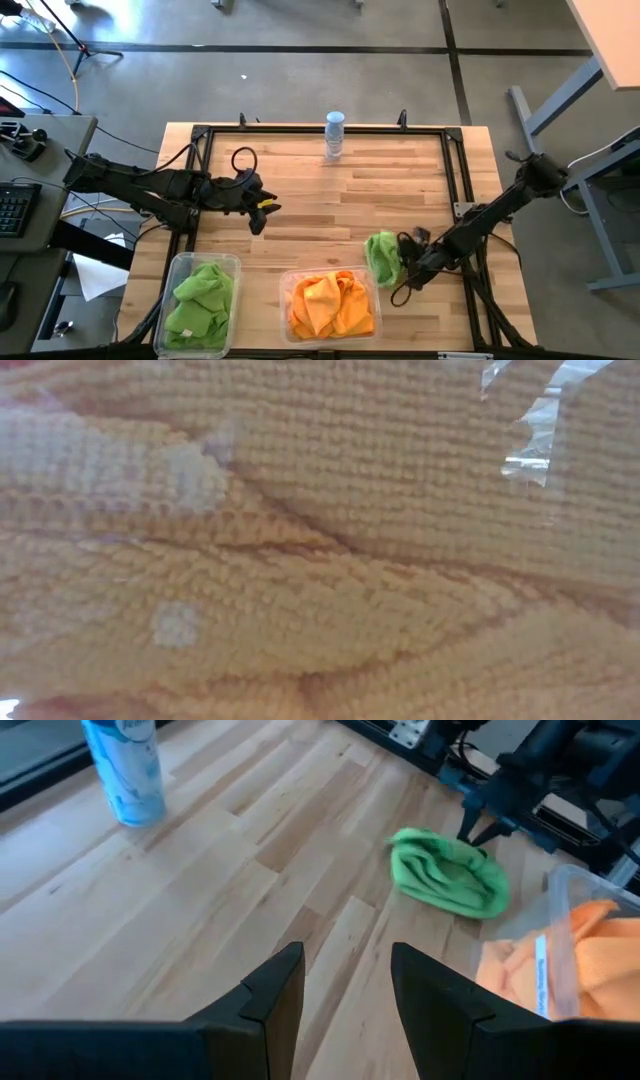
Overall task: Sort microfiber towel by color & place in baskets
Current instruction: Put the green microfiber towel into the left transparent bin
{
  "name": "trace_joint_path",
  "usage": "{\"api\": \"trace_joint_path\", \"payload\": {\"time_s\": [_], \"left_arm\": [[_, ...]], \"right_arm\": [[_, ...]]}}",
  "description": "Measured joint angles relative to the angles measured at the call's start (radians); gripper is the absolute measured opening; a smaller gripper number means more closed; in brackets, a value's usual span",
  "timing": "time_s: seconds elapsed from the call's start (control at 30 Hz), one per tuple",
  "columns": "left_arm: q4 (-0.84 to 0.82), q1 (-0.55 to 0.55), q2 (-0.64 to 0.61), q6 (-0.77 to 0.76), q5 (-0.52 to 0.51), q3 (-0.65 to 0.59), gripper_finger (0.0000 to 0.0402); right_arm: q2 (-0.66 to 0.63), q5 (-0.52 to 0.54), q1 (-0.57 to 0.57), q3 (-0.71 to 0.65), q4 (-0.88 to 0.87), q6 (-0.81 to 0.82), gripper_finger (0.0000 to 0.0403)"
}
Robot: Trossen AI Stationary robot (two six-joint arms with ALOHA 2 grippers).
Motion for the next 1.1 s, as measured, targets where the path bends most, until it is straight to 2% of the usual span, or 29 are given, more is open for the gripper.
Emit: {"api": "trace_joint_path", "payload": {"time_s": [0.13,0.37,0.47,0.57,0.7,0.9,1.1], "left_arm": [[0.005,0.004,0.0,0.0,-0.015,0.0,0.0137],[0.005,0.049,0.0,0.04,-0.035,0.0,0.0137],[0.015,0.076,0.0,0.086,-0.052,0.0,0.0137],[0.036,0.099,0.0,0.126,-0.056,0.0,0.0137],[0.084,0.123,0.0,0.168,-0.055,0.0,0.0137],[0.148,0.136,0.0,0.146,-0.052,0.0,0.0137],[0.165,0.136,0.0,0.165,-0.056,0.0,0.0137]], "right_arm": [[-0.106,0.106,0.0,0.001,-0.108,0.117,0.0034],[-0.327,0.305,-0.024,0.003,-0.155,0.205,0.0006],[-0.396,0.392,-0.072,0.03,-0.156,0.188,0.001],[-0.425,0.431,-0.145,0.096,-0.152,0.072,0.0009],[-0.411,0.438,-0.261,0.222,-0.149,-0.122,0.0007],[-0.323,0.431,-0.399,0.406,-0.147,-0.299,0.0007],[-0.147,0.267,-0.486,0.544,-0.058,-0.432,0.0007]]}}
